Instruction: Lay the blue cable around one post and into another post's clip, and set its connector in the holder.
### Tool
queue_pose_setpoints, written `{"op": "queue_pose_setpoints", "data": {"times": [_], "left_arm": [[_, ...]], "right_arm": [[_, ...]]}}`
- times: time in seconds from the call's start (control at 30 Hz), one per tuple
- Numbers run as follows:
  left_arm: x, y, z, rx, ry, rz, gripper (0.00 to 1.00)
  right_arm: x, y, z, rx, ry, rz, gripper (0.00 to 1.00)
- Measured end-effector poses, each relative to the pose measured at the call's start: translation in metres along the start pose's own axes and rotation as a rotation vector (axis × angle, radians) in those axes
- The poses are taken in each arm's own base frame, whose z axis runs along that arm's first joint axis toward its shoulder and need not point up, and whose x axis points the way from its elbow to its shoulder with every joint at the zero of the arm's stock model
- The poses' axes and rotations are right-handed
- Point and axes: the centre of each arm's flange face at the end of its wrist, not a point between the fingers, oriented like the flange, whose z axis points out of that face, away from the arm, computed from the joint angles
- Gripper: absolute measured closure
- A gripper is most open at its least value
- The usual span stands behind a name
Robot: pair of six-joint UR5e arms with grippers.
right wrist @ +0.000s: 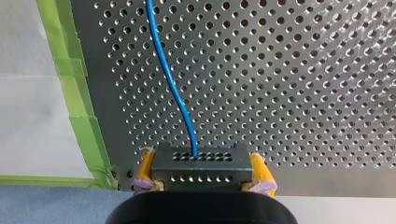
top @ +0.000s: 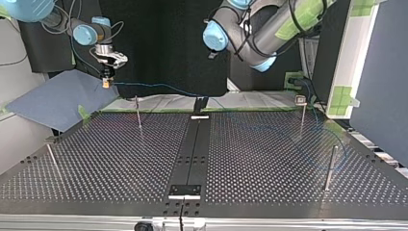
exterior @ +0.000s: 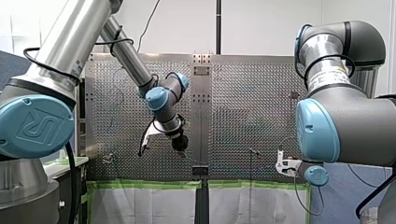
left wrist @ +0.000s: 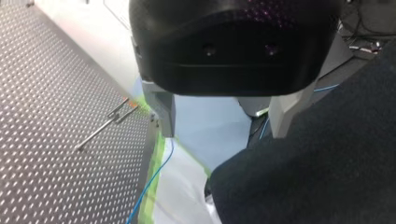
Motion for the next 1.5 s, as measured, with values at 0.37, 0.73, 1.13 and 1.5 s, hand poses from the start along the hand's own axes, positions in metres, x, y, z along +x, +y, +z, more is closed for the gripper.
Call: {"op": "queue_pose_setpoints", "data": {"times": [0.37, 0.73, 1.13, 1.5], "left_arm": [[0.037, -0.036, 0.028, 0.082, 0.001, 0.065, 0.0], [0.053, -0.046, 0.064, 0.127, -0.018, 0.078, 0.0], [0.025, -0.044, 0.125, 0.16, -0.119, 0.068, 0.0], [0.009, -0.052, 0.174, 0.202, -0.208, 0.053, 0.0]], "right_arm": [[0.0, -0.001, 0.0, 0.002, 0.0, -0.001, 1.0], [0.0, -0.003, 0.0, 0.005, 0.0, -0.001, 1.0], [0.0, -0.003, 0.001, 0.007, 0.004, -0.002, 1.0], [0.0, -0.004, 0.001, 0.009, 0.001, -0.002, 1.0]]}}
